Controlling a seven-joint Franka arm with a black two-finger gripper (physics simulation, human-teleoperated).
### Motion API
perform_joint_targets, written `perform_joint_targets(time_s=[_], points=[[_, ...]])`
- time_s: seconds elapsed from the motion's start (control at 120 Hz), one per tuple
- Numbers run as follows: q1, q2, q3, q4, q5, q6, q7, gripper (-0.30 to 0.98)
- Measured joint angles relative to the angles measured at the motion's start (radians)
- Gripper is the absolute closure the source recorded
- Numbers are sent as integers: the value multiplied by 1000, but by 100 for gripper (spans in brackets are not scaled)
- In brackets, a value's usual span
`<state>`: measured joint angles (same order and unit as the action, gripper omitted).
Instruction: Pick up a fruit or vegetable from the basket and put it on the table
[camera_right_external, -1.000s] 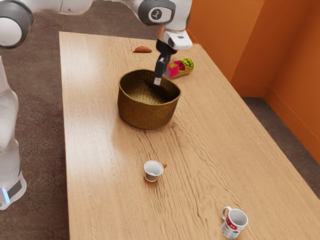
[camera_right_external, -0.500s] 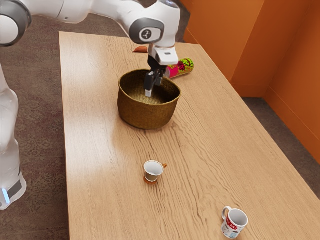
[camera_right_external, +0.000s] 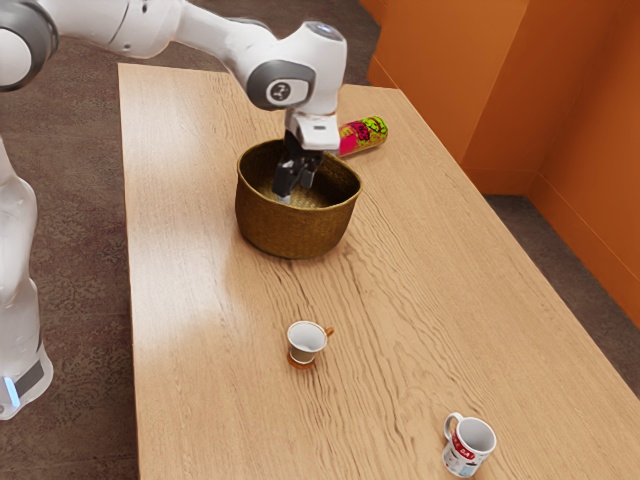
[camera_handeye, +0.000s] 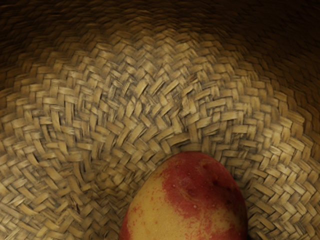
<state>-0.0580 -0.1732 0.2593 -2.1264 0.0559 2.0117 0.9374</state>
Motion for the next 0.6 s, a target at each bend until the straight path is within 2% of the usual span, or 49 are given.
perform_joint_targets(time_s=[0.6], points=[[0, 16, 0, -97, 1, 103, 39, 0]])
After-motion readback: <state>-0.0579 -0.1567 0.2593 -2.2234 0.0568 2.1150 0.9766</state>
